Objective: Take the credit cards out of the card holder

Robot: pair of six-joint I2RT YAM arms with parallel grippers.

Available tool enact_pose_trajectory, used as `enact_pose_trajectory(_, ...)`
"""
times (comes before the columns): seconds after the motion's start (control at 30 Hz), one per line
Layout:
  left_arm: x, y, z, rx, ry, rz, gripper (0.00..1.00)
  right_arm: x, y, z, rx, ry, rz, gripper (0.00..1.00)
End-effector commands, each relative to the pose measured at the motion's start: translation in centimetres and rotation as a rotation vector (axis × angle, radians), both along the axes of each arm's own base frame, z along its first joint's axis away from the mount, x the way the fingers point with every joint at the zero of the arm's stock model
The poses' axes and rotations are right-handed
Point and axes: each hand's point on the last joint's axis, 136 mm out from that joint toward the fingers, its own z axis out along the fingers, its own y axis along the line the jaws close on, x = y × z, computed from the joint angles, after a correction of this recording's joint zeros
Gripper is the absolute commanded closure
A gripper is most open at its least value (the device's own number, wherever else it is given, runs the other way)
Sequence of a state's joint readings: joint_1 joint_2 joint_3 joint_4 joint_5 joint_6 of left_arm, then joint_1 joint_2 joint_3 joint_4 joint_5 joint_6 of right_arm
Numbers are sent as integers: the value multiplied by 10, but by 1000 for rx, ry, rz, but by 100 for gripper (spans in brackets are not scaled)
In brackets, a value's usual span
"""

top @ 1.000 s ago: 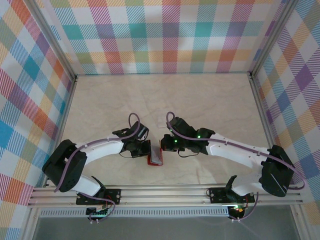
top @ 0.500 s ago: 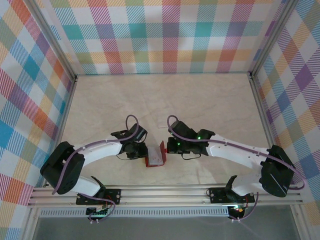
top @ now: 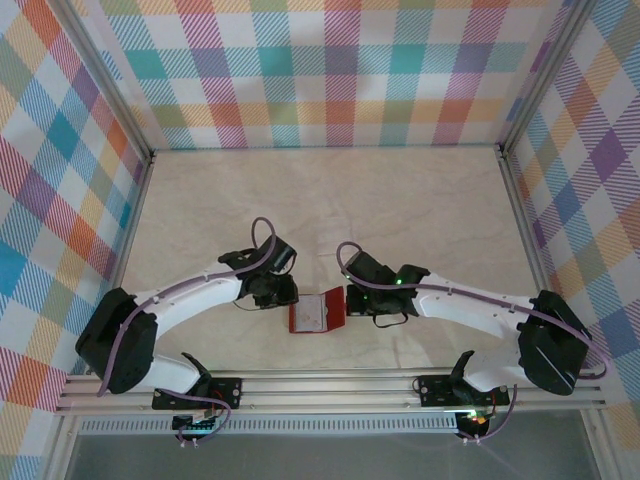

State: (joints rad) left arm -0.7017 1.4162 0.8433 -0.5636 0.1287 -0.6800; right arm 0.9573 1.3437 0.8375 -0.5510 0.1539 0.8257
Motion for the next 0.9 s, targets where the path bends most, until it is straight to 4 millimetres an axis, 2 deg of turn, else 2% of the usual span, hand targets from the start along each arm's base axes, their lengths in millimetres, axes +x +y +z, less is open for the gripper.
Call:
enact_pose_trajectory(0.0, -6, -19, -3, -26, 35, -57, 77, 0, -14, -12, -58, 1, -4, 100)
enact_pose_trajectory(0.13, -10, -30, -18, 1, 76, -100, 79, -1, -18, -24, -99, 24, 5, 100)
enact_pose_trajectory(0.23, -13, -28, -33, 48, 107, -106, 82, -1, -19, -34, -137, 35, 15, 99)
enact_pose_trajectory(0.37, -16, -23, -40, 62, 118, -86, 85, -3, -22, -48, -189, 69, 25, 86)
enact_pose_trajectory(0.43, -17, -22, -40, 63, 119, -85, 85, -4, -23, -51, -216, 92, 32, 84)
enact_pose_trajectory(0.57, -19, -19, -38, 63, 114, -78, 85, -3, -21, -40, -204, 83, 32, 75)
enact_pose_trajectory(0.63, -18, -17, -36, 66, 108, -70, 85, -2, -20, -30, -184, 67, 31, 67)
enact_pose_trajectory(0.87, -17, -18, -27, 47, 89, -60, 85, 3, -10, 8, -141, 39, 48, 60)
